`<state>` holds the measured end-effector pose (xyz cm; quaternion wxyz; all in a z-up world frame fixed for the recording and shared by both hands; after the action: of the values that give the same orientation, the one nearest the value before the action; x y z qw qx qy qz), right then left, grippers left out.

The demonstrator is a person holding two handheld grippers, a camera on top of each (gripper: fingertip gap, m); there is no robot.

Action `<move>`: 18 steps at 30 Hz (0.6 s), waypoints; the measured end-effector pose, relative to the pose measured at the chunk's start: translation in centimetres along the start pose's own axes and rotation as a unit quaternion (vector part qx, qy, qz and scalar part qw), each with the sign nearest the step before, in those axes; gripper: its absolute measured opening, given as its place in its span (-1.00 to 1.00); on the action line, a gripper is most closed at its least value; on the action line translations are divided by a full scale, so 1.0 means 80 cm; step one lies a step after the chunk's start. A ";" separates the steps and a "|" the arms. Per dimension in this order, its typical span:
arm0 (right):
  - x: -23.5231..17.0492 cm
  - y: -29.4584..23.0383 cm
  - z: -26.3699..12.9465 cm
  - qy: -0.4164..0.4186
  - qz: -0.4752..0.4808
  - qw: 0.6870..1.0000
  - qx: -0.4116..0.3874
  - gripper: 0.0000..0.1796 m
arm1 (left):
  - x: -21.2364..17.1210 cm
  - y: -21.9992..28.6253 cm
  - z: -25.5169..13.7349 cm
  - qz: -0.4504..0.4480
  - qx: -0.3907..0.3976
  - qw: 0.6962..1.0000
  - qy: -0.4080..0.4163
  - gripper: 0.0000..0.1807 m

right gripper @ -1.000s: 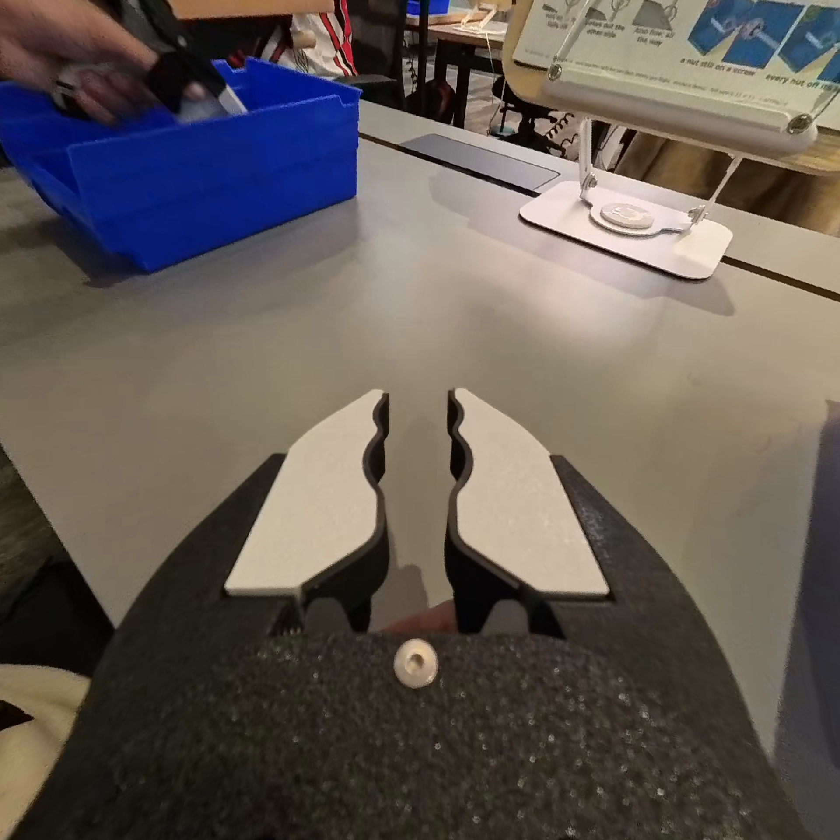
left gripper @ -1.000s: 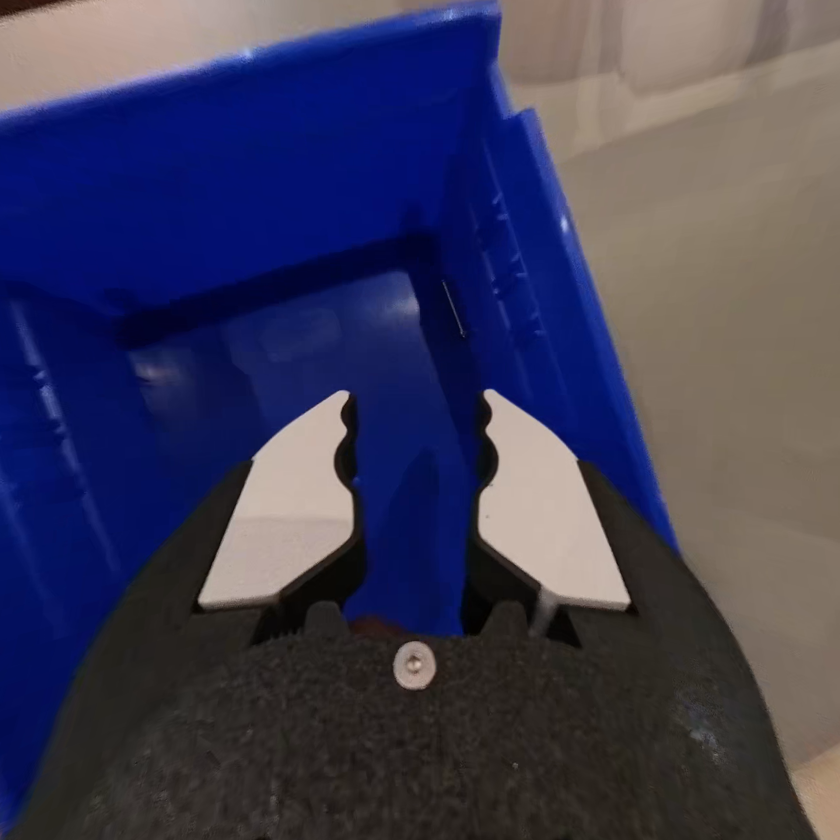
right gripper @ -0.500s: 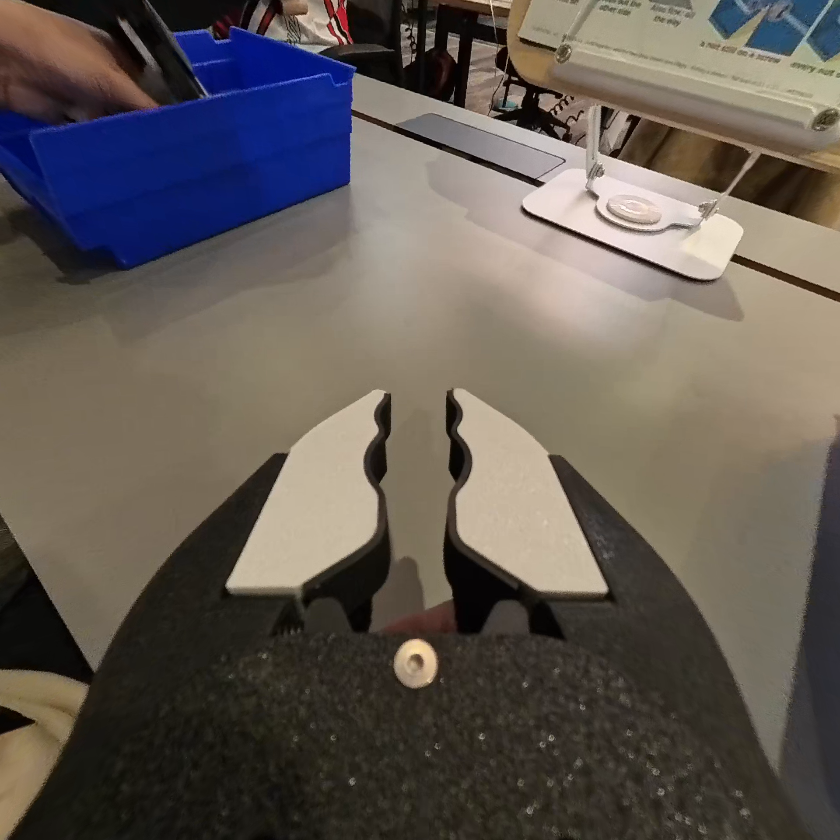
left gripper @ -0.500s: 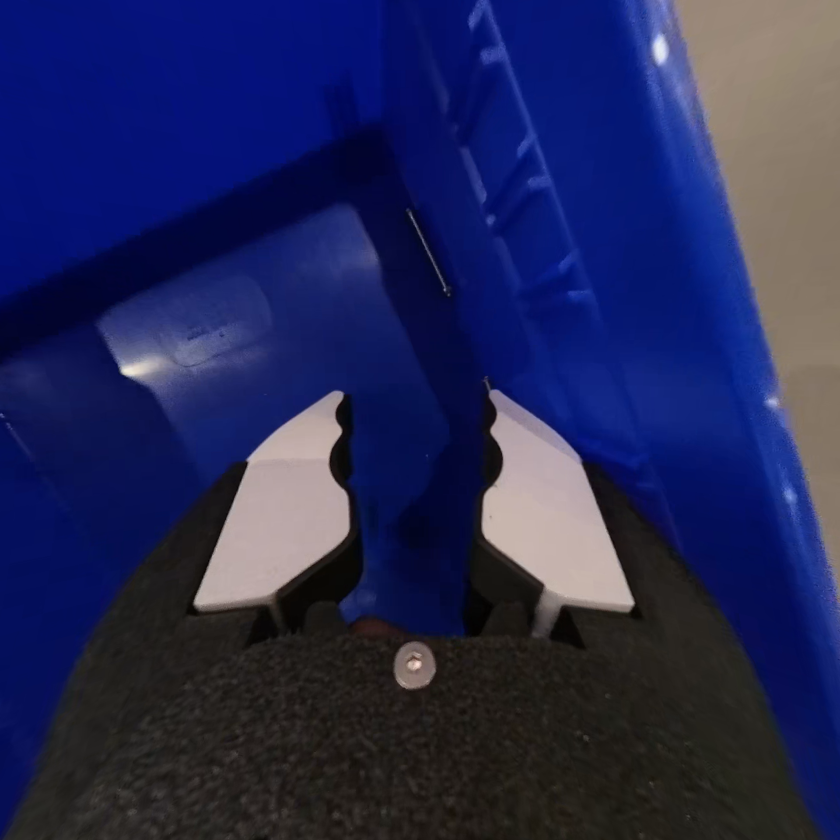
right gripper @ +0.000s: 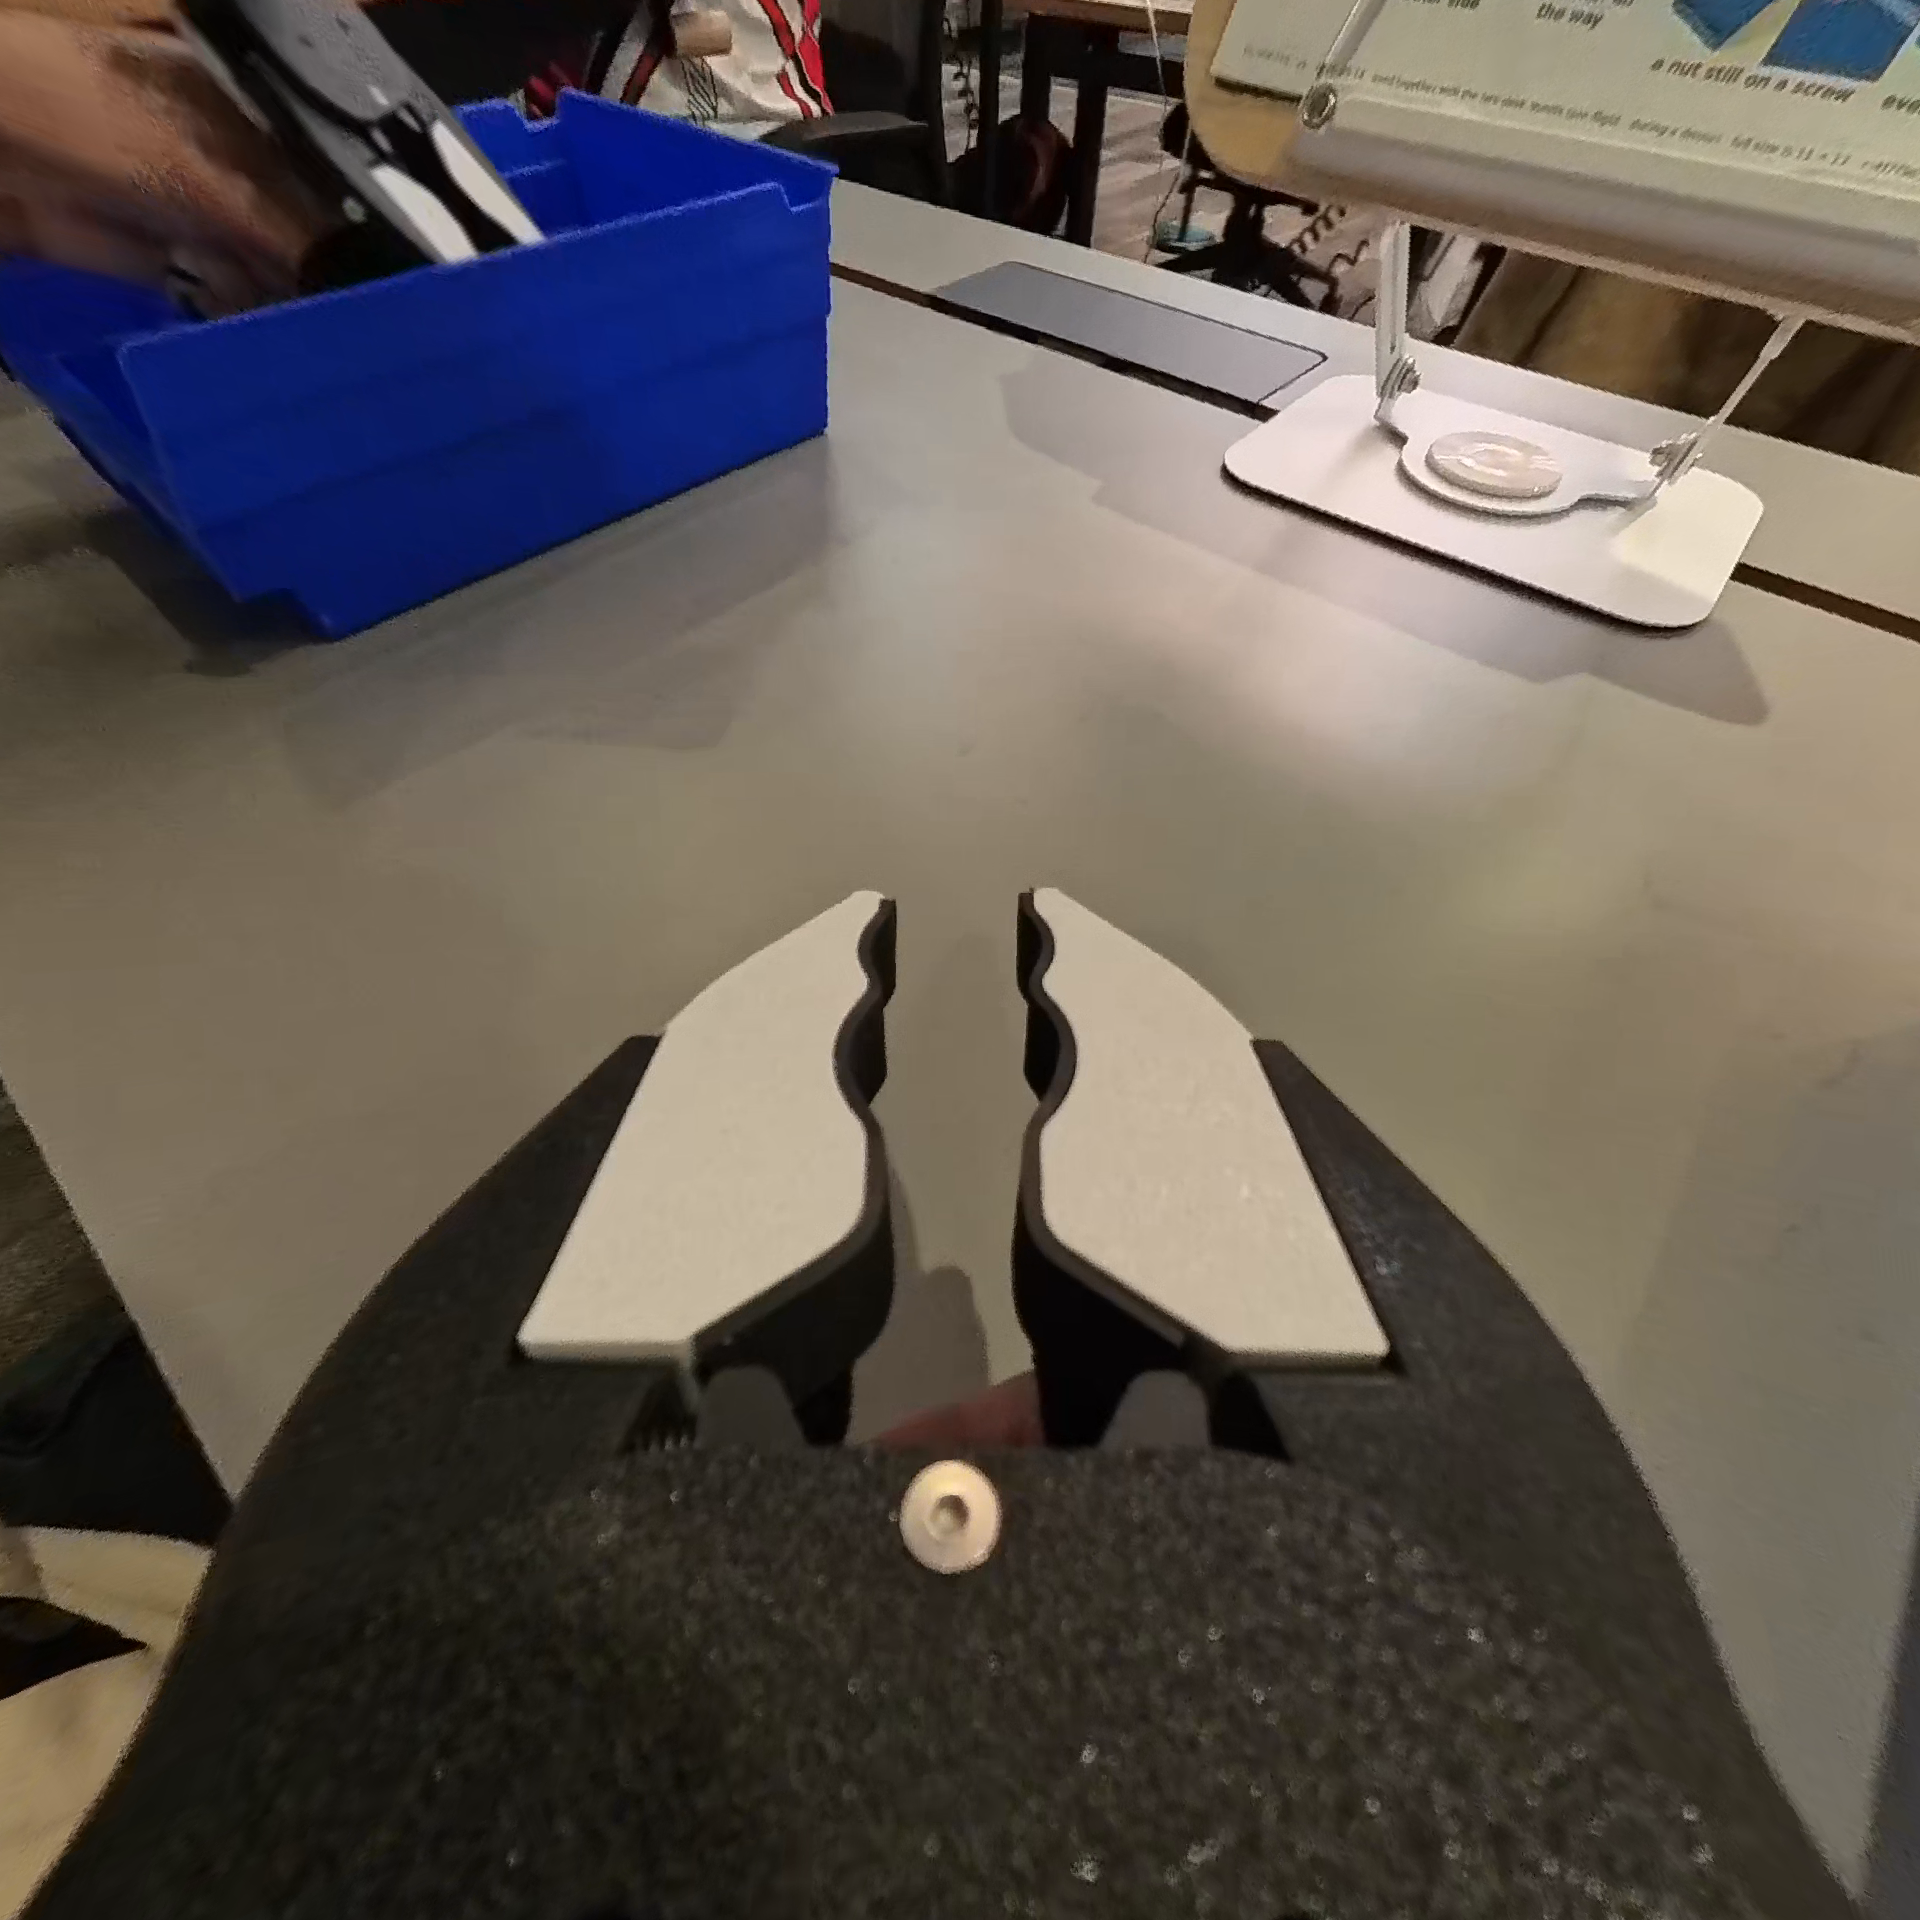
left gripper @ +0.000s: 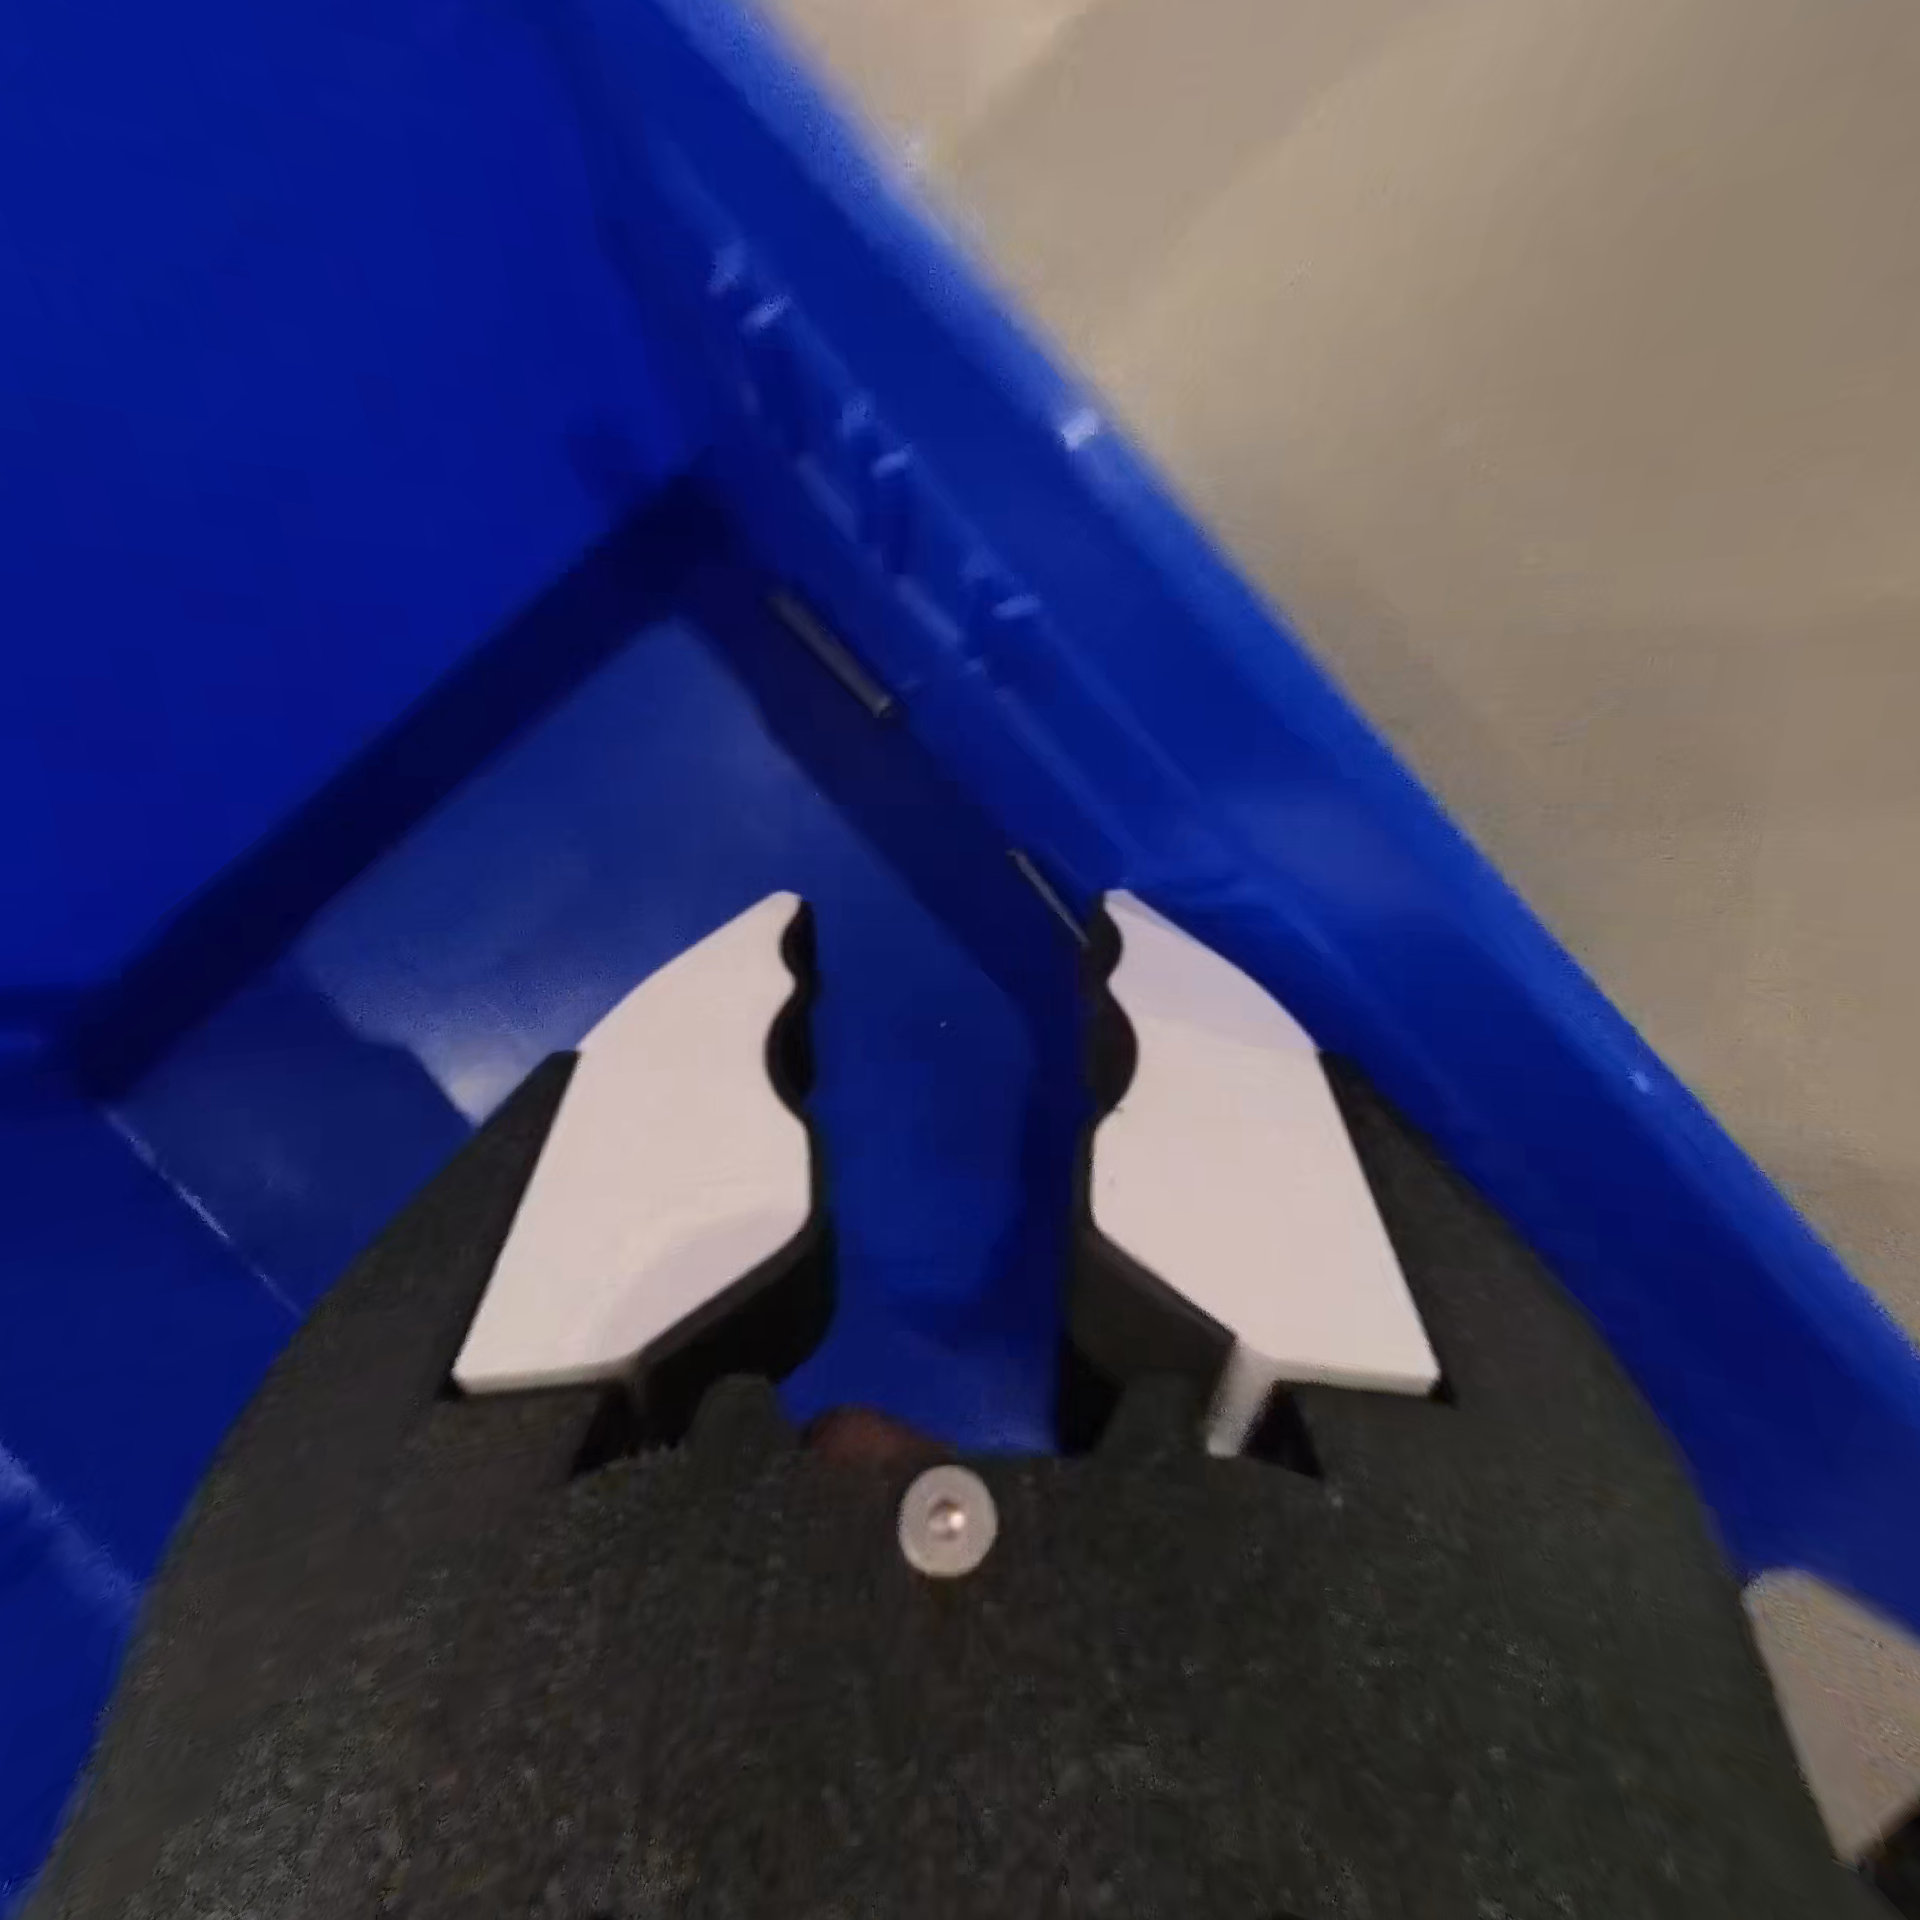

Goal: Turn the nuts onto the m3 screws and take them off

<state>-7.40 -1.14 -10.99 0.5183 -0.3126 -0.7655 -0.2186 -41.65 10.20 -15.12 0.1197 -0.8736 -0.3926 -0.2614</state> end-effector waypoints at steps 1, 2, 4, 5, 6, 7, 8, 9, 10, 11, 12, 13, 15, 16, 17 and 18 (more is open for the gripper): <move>0.001 0.000 -0.001 0.001 0.000 1.000 0.002 -0.76 | 0.002 0.005 -0.005 0.049 -0.010 0.999 0.017 -0.47; 0.002 0.000 -0.002 0.002 -0.001 1.000 0.002 -0.76 | -0.003 0.011 -0.008 0.093 -0.028 0.995 0.013 -0.43; 0.003 0.001 -0.004 0.005 -0.004 1.000 0.002 -0.76 | -0.014 0.024 -0.013 0.157 -0.068 0.985 -0.010 -0.40; 0.002 0.001 -0.005 0.006 -0.003 1.000 0.002 -0.76 | -0.017 0.026 -0.014 0.178 -0.081 0.981 -0.016 -0.40; 0.001 0.002 -0.005 0.006 -0.001 1.000 0.001 -0.76 | -0.016 0.027 -0.014 0.192 -0.090 0.977 -0.019 -0.42; 0.000 0.002 -0.005 0.006 0.003 1.000 0.002 -0.76 | -0.015 0.029 -0.012 0.201 -0.103 0.974 -0.021 -0.42; -0.001 0.002 -0.005 0.006 0.007 1.000 0.004 -0.76 | -0.016 0.029 -0.009 0.206 -0.117 0.971 -0.028 -0.41; -0.001 0.002 -0.005 0.007 0.011 1.000 0.005 -0.76 | -0.018 0.027 -0.005 0.213 -0.123 0.968 -0.040 -0.41; -0.001 0.002 -0.006 0.008 0.013 1.000 0.005 -0.77 | -0.021 0.024 0.000 0.225 -0.125 0.965 -0.051 -0.41; 0.000 0.002 -0.007 0.009 0.013 1.000 0.004 -0.77 | -0.023 0.020 0.005 0.238 -0.124 0.961 -0.062 -0.41; 0.000 0.002 -0.008 0.008 0.011 1.000 0.004 -0.77 | -0.025 0.016 0.010 0.250 -0.123 0.958 -0.071 -0.41; 0.001 0.002 -0.009 0.008 0.008 1.000 0.003 -0.77 | -0.025 0.014 0.015 0.260 -0.127 0.954 -0.076 -0.42; 0.002 0.004 -0.012 0.007 0.002 1.000 0.000 -0.77 | -0.021 0.017 0.022 0.269 -0.143 0.949 -0.075 -0.42; 0.002 0.005 -0.014 0.005 -0.001 1.000 -0.004 -0.77 | -0.018 0.018 0.025 0.275 -0.149 0.947 -0.071 -0.40; 0.002 0.008 -0.015 0.005 -0.003 1.000 -0.009 -0.77 | -0.015 0.018 0.028 0.284 -0.149 0.945 -0.068 -0.39; 0.002 0.010 -0.017 0.005 -0.002 1.000 -0.012 -0.77 | -0.013 0.017 0.030 0.292 -0.147 0.943 -0.067 -0.39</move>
<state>-5.98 -1.42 -10.35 0.5177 -0.3163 -0.7609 -0.2303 -40.37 9.66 -17.74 0.0344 -0.9733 -0.0841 -0.2110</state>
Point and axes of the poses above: each gripper's, where its closed fingertips meet, z out along the fingers, x out of its top, y = z × x across the jaws, the point moved 1 cm from there along -z, back along the fingers
